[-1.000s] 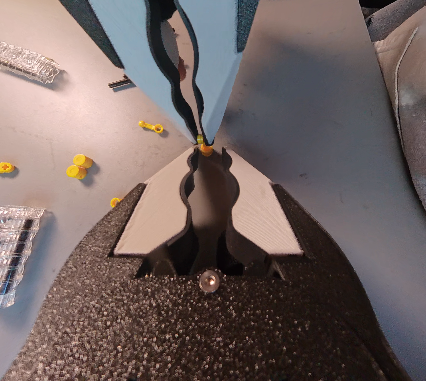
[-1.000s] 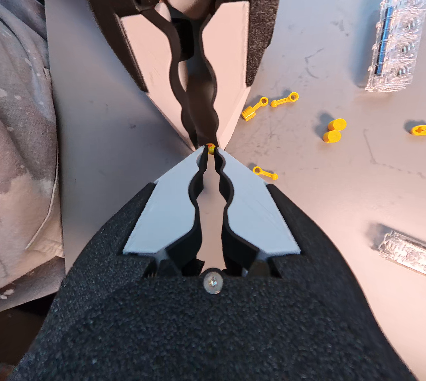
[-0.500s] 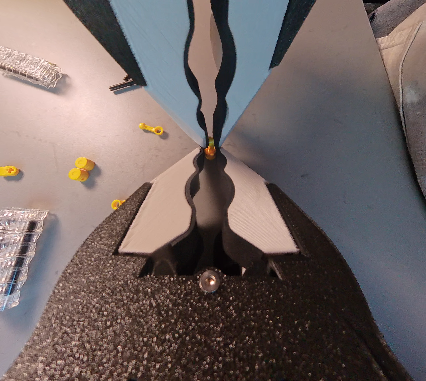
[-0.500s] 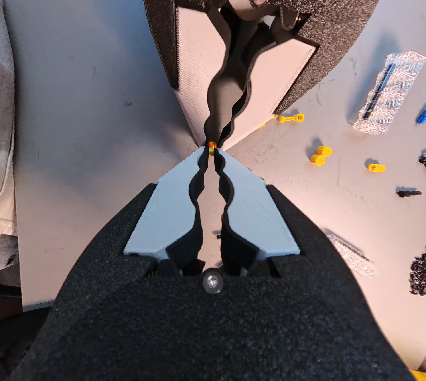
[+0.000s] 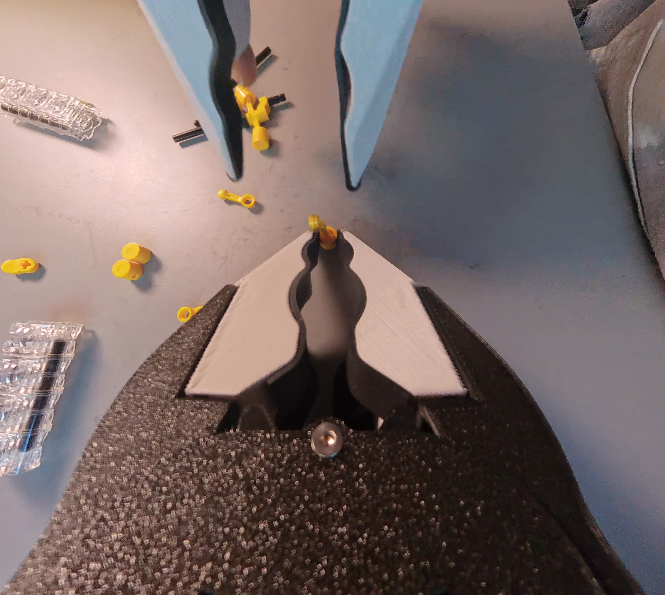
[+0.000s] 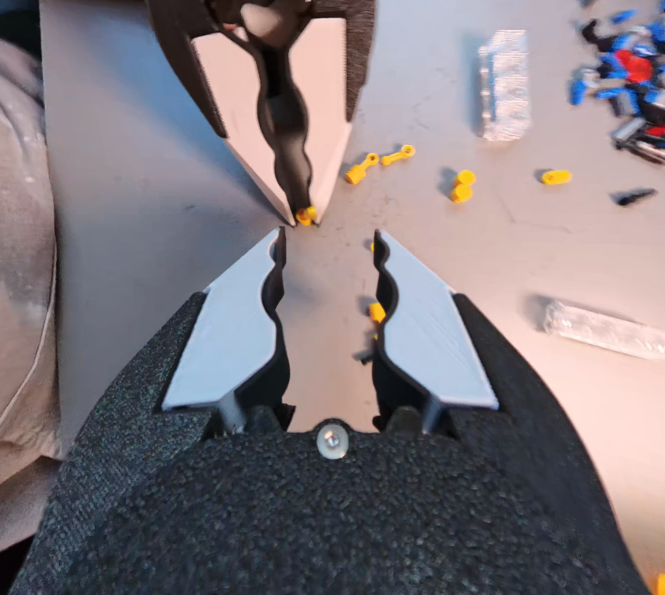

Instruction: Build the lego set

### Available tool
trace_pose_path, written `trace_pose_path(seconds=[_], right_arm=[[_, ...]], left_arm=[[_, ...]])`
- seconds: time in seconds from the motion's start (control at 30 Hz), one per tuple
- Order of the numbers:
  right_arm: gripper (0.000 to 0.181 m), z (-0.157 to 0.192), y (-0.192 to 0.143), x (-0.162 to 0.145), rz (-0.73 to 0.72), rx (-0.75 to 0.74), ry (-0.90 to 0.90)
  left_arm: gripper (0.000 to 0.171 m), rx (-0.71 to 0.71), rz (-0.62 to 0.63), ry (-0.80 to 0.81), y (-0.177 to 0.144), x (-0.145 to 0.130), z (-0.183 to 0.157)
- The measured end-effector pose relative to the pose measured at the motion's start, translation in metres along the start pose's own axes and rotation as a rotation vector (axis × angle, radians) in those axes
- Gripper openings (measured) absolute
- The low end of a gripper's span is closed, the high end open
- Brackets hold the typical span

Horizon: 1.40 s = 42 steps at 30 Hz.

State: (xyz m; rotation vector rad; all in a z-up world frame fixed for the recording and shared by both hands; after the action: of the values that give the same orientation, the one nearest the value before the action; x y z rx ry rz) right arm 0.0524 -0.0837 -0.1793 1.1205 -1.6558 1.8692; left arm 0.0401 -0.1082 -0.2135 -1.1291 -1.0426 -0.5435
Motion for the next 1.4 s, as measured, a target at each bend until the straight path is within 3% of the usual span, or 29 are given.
trace_pose_path(seconds=[0.13,0.27,0.33,0.43,0.63,0.73,0.87,1.03,1.2,1.4], right_arm=[[0.052,-0.013,-0.018,-0.007,-0.053,-0.084,0.029],[0.04,-0.021,-0.022,-0.012,-0.119,-0.127,0.039],[0.03,-0.03,-0.023,-0.008,-0.181,-0.162,0.03],[0.001,-0.036,-0.023,0.0,-0.247,-0.165,0.034],[0.0,-0.045,-0.015,-0.011,-0.156,-0.152,-0.036],[0.023,-0.04,-0.008,-0.018,-0.078,-0.087,-0.029],[0.032,-0.038,0.0,-0.015,-0.05,-0.031,-0.042],[0.048,-0.041,0.012,-0.006,-0.039,0.009,-0.04],[0.063,-0.033,0.035,0.009,-0.033,0.082,-0.074],[0.065,-0.032,0.043,0.026,-0.092,0.09,-0.16]], left_arm=[[0.01,0.042,-0.05,-0.045,-0.019,0.007,0.017],[0.01,0.138,-0.078,-0.12,-0.041,0.001,0.046],[0.009,0.193,-0.045,-0.119,-0.048,-0.01,0.057],[0.01,0.228,-0.03,-0.144,-0.054,-0.019,0.065],[0.011,0.266,0.014,-0.182,-0.061,-0.034,0.074],[0.015,0.267,0.027,-0.173,-0.061,-0.037,0.075],[0.023,0.271,0.018,-0.171,-0.066,-0.036,0.077],[0.023,0.292,-0.084,-0.193,-0.079,-0.023,0.083],[0.023,0.308,-0.106,-0.173,-0.079,-0.02,0.085],[0.022,0.316,-0.108,-0.157,-0.078,-0.02,0.086]])
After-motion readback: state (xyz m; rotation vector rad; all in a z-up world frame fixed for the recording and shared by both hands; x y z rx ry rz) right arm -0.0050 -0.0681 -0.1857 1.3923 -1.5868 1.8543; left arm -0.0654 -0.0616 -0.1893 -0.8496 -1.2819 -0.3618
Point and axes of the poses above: each gripper's, where its closed fingertips meet, y out along the fingers, x out of its top, z = x × y across the jaws, the point moved 1 cm from there along -y, back along the fingers, and after that the axes turned 13 degrees about -z, right-handed, at the moved point
